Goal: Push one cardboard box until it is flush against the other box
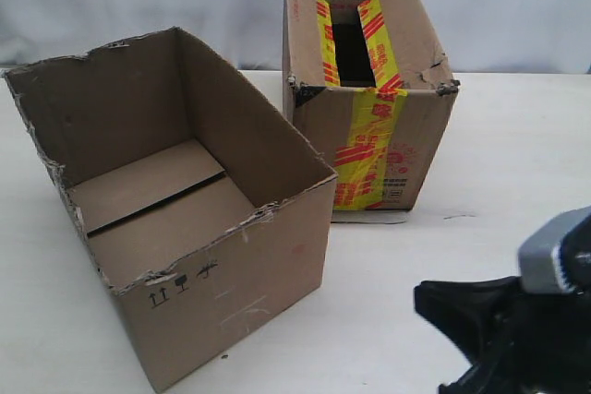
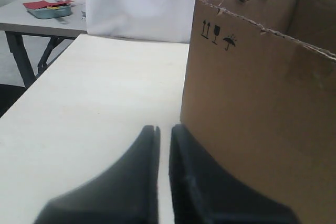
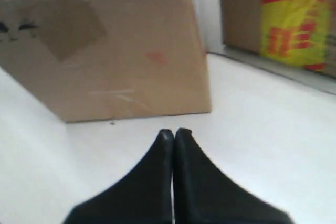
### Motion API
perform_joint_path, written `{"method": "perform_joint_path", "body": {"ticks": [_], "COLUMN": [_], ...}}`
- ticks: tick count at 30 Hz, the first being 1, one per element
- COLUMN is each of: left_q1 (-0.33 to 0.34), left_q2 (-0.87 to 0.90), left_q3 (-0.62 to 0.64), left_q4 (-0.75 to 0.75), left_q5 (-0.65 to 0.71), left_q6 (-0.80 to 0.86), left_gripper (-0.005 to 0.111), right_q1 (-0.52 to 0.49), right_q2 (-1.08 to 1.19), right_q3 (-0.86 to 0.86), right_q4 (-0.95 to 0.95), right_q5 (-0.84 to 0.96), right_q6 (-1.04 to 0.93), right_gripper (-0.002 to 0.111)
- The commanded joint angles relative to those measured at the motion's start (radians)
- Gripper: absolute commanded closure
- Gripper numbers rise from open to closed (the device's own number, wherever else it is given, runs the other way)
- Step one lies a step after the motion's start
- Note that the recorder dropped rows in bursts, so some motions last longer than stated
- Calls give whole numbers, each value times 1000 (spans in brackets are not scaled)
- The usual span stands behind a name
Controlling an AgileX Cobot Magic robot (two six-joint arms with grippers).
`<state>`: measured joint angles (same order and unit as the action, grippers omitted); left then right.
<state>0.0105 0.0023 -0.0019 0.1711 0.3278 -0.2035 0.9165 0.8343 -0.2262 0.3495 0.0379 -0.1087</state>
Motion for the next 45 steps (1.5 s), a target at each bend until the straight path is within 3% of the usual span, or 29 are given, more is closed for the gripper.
{"method": "perform_joint_path", "body": {"ticks": [1,7,11,22,45], "left_q1": [3,3,3,3,3], "left_q2": [-2,-2,-2,-2,-2], "left_q3": [2,2,2,2,2], "left_q4": [1,1,1,1,1], "left_q5": [-7,-7,-7,-3,-3], "left_q6": [-4,-4,-4,-4,-4], "left_gripper": [107,107,107,107,107], "right_q1": [161,335,378,378,378], "right_q2": [135,317,446,746,960], "right_q3": [-50,-139,-213,-429,-697], "right_q4": [2,2,2,-5,-5], "right_q5": [-73,-136,-170,-141,-57], "right_q6": [-11,-11,-11,-19,-178], "right_gripper": [109,109,109,109,109]}}
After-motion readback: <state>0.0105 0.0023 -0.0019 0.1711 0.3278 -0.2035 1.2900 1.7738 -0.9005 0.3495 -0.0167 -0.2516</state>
